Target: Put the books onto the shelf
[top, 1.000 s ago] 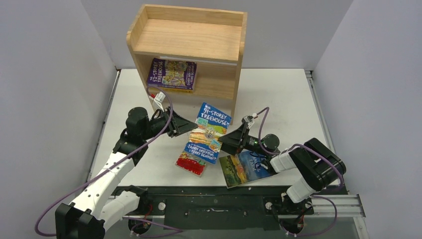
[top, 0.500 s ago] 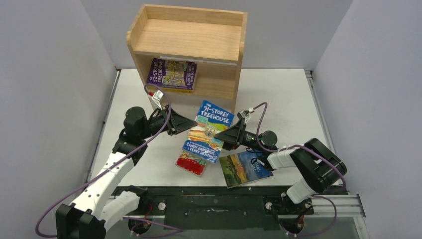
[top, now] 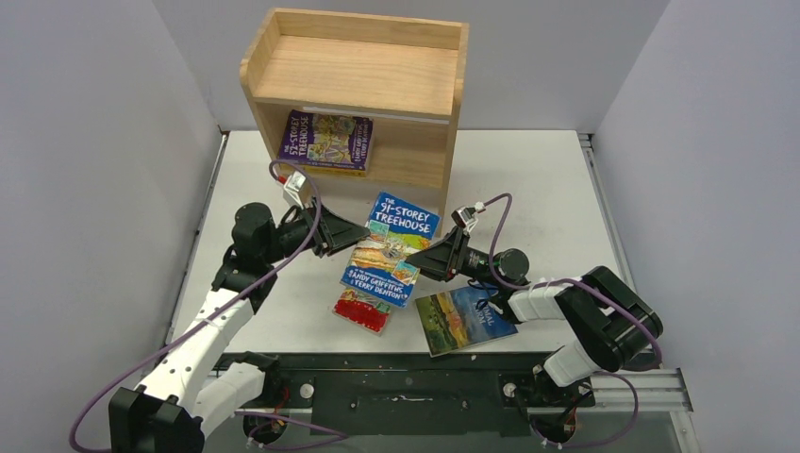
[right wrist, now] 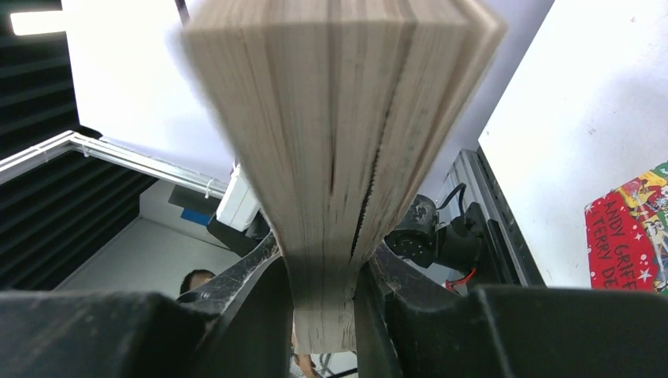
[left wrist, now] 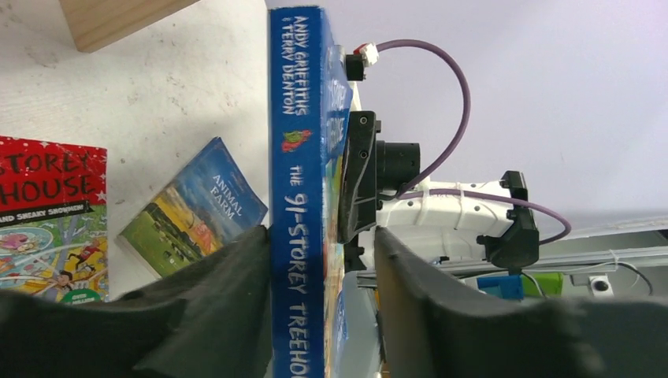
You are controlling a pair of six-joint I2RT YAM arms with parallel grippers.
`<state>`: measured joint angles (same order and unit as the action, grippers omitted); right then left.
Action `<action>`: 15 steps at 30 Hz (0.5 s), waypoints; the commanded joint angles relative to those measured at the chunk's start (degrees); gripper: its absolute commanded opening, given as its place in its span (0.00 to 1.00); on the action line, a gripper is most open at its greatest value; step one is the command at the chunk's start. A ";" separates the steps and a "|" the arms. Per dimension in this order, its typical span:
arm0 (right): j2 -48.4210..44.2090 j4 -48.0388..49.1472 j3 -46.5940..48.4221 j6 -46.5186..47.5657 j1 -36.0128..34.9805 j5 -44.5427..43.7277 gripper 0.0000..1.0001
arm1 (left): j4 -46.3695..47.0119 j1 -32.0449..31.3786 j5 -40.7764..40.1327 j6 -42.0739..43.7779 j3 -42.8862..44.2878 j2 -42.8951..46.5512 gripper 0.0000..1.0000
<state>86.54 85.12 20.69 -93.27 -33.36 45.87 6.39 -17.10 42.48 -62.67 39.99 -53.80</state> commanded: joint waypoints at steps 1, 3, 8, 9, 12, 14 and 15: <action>-2.35 16.96 0.98 0.97 0.14 -0.79 0.05 | 7.50 0.43 3.76 -1.58 0.50 0.28 0.61; -2.87 16.97 1.12 1.23 0.18 -0.65 0.05 | 9.07 0.49 4.61 -2.25 0.15 -0.32 0.70; -3.54 16.92 1.77 1.25 0.14 -0.31 0.05 | 10.57 0.42 6.70 -2.53 -0.67 -1.87 0.71; -3.57 16.97 1.76 1.19 0.19 -0.26 0.05 | 10.39 0.42 7.02 -2.23 -0.76 -2.22 0.70; -3.49 16.92 2.03 1.08 0.10 0.24 0.05 | 9.22 0.43 7.30 -1.14 -0.82 -2.62 0.63; -3.27 16.94 2.12 0.92 0.06 0.68 0.05 | 9.08 0.39 8.22 -0.69 -0.60 -3.00 0.55; -3.15 16.92 2.16 0.86 0.03 0.96 0.05 | 8.72 0.46 8.64 -0.43 -0.35 -3.24 0.51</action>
<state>85.60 83.72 20.69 -92.99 -33.36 46.57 12.19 -16.78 47.72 -64.10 38.87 -56.66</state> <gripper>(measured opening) 0.279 0.563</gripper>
